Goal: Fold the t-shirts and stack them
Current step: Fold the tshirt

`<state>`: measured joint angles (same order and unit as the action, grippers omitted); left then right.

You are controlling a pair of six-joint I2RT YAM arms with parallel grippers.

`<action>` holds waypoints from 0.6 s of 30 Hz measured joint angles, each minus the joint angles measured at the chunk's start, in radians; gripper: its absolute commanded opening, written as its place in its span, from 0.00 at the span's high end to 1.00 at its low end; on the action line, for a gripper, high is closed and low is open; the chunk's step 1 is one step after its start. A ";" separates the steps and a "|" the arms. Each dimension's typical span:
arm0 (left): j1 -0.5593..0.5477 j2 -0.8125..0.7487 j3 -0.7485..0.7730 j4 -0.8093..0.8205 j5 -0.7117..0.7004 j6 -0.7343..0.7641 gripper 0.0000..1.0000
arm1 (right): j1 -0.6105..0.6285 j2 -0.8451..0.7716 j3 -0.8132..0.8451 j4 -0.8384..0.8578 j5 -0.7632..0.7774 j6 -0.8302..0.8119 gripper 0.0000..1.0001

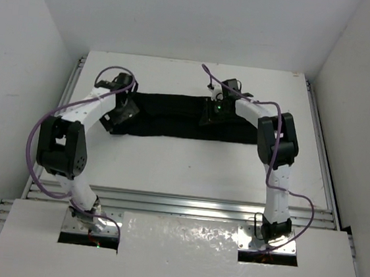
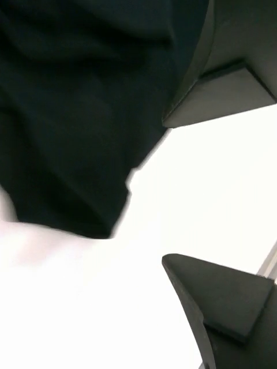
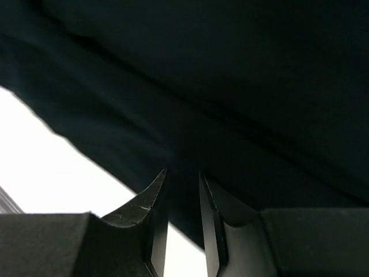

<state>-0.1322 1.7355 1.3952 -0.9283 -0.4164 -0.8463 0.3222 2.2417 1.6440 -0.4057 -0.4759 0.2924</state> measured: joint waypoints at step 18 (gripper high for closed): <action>0.033 0.114 -0.170 0.307 0.102 0.051 0.39 | -0.003 0.075 0.053 -0.007 0.016 0.001 0.72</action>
<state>-0.0990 1.8500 1.2255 -0.6209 -0.3141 -0.7956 0.3195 2.3169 1.6970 -0.4126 -0.4595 0.2932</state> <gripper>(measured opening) 0.666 0.276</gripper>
